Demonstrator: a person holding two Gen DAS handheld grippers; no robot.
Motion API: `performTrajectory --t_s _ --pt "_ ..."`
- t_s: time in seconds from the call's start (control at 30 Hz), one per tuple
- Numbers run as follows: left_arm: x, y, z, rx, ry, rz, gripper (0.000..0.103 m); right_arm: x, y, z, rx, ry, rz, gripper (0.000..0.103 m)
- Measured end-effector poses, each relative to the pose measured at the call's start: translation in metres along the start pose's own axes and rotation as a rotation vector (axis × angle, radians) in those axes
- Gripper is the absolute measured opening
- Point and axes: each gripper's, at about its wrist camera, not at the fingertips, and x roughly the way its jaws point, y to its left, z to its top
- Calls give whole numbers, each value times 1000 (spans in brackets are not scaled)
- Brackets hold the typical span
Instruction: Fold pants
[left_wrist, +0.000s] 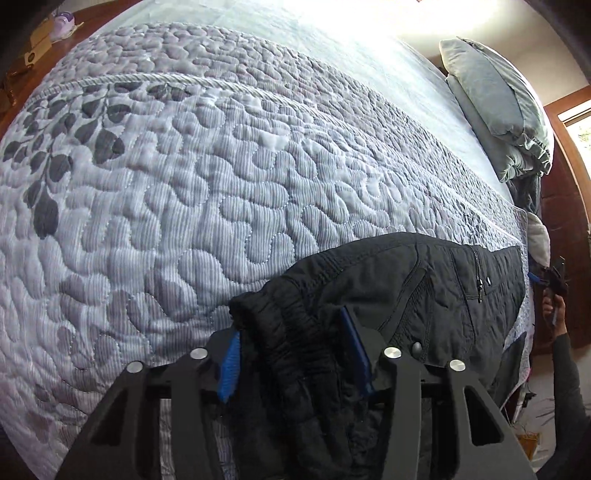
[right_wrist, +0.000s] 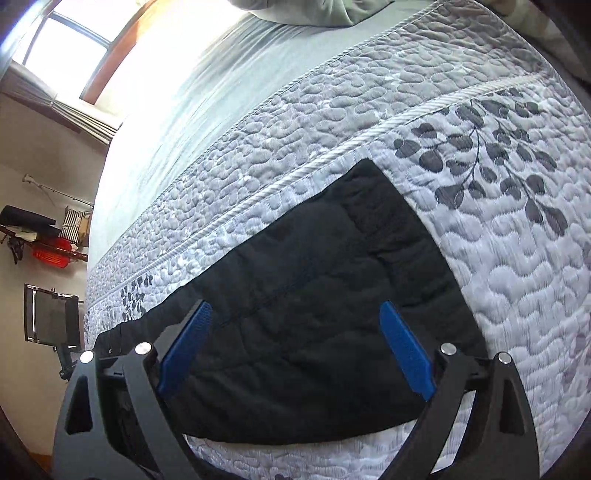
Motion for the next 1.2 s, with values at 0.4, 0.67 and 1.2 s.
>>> performTrajectory --t_s 0.4,0.67,1.2 --pt "6 15 -4 -76 -60 -37 30 58 -35 71 -67 67 -38 92" --pt "6 14 -1 -109 -67 12 22 63 -35 74 -120 141 67 49" --pt "-72 -44 -11 -20 -241 75 15 -69 -4 29 -237 -33 52 6"
